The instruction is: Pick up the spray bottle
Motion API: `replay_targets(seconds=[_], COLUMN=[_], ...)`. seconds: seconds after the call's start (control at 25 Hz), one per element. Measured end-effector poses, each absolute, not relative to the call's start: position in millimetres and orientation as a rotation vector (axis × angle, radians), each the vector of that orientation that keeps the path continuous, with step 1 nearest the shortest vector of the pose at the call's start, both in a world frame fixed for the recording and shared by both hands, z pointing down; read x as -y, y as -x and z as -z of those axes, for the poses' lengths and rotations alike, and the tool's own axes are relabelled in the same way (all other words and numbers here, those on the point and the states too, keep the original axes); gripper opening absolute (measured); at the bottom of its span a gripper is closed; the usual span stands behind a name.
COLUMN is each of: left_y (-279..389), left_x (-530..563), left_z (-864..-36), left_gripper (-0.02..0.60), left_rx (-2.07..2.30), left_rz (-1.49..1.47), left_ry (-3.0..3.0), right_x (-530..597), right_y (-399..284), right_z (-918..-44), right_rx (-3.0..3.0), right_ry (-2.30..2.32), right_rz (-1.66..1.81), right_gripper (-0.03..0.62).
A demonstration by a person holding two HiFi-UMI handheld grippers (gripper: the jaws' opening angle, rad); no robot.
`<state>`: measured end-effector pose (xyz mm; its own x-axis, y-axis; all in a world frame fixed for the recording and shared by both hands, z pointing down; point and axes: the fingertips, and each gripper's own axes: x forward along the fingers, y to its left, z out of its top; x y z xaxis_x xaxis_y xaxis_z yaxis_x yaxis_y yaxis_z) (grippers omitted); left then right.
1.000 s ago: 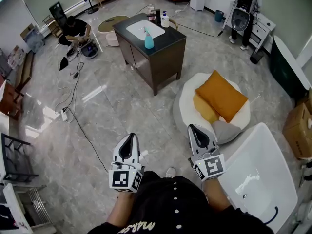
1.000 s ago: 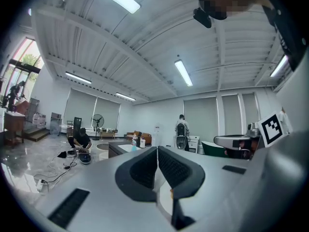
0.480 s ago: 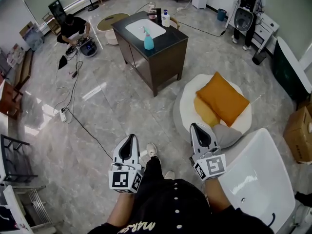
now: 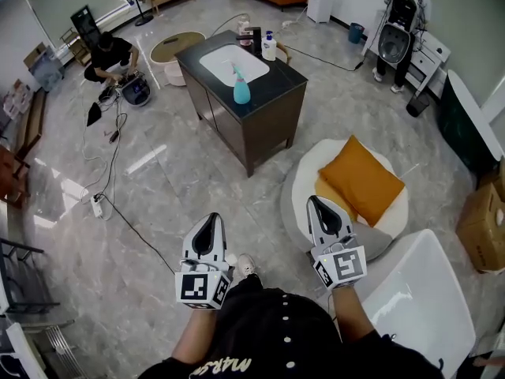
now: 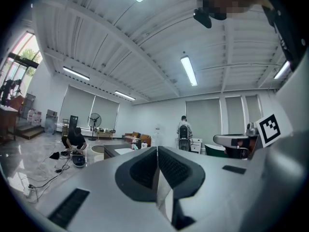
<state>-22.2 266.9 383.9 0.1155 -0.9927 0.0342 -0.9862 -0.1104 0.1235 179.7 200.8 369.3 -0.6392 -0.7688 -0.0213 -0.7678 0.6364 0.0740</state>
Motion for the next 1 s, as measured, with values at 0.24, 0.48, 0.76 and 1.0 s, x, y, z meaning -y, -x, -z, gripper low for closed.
replay_targets(seconds=[0.24, 0.48, 0.76, 1.0], left_y=[62, 93, 115, 125], left_x=[-213, -173, -132, -74], left_z=[-381, -387, -405, -416], left_gripper=[0.017, 0.017, 0.017, 0.017], left_rx=[2.006, 1.986, 1.959, 1.946], left_rz=[0.092, 0.076, 0.045, 0.026], left_ry=[-2.263, -2.284, -2.250, -2.243], right_x=[-148, -108, -73, -14], right_y=[-135, -98, -75, -62], right_z=[-365, -369, -386, -400], right_rx=[2.837, 2.846, 2.822, 2.820], right_ry=[-1.320, -1.323, -1.294, -1.284], right_rz=[0.128, 0.125, 0.071, 0.044], right_gripper=[-0.005, -0.005, -0.005, -0.005])
